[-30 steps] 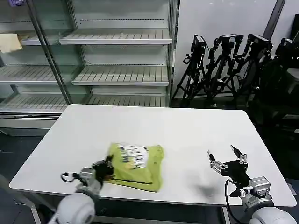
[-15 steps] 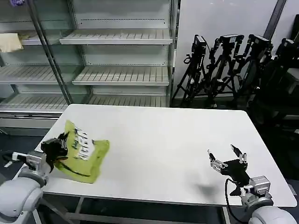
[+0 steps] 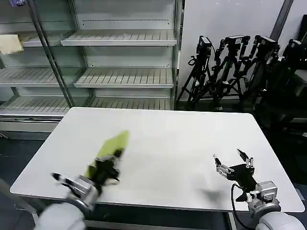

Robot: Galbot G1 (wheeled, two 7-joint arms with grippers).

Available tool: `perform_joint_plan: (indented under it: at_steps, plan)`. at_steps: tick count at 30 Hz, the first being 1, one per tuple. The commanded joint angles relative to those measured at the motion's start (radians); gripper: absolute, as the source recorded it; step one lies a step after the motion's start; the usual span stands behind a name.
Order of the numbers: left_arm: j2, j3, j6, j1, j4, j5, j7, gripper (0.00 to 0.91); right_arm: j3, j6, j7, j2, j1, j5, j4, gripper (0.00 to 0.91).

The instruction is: Fold and organize the clothes.

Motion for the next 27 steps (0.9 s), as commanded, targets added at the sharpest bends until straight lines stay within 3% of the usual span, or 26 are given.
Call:
perform_joint_plan:
  at_steps: [1, 5, 8, 9, 10, 17, 22, 26, 27]
  plan:
    - [-0.334, 0.543, -0.109, -0.041, 0.207, 0.402, -0.017, 0.010, 0.001, -0.002, 0.002, -0.012, 0.019, 0.005, 0.001, 0.907]
    - [-0.406, 0.506, -0.132, -0.142, 0.326, 0.409, -0.025, 0.020, 0.010, -0.001, 0.002, -0.023, 0.020, 0.007, 0.002, 0.907]
    - [-0.415, 0.492, -0.127, -0.211, 0.361, 0.390, -0.023, 0.020, 0.022, 0.002, -0.010, -0.031, 0.029, 0.007, 0.000, 0.907]
    - [-0.414, 0.491, -0.125, -0.226, 0.368, 0.383, -0.021, 0.202, 0.025, 0.005, -0.015, -0.033, 0.033, 0.007, -0.001, 0.907]
    - [-0.409, 0.489, -0.113, -0.240, 0.375, 0.380, -0.019, 0.907, 0.028, 0.009, -0.018, -0.035, 0.044, 0.007, -0.002, 0.907]
    - [-0.422, 0.458, -0.178, -0.301, 0.394, 0.232, -0.043, 0.907, 0.015, 0.026, -0.006, -0.041, 0.138, 0.018, -0.032, 0.907]
    - [-0.420, 0.360, -0.183, -0.355, 0.329, 0.126, -0.041, 0.907, 0.001, 0.045, 0.002, -0.044, 0.189, 0.056, -0.058, 0.907]
    - [-0.351, 0.213, -0.178, -0.381, 0.270, 0.105, -0.024, 0.907, -0.009, 0.045, -0.005, -0.056, 0.222, 0.056, -0.079, 0.907]
    - [-0.305, 0.159, -0.184, -0.376, 0.268, 0.118, 0.012, 0.907, -0.015, 0.048, -0.005, -0.059, 0.233, 0.056, -0.090, 0.907]
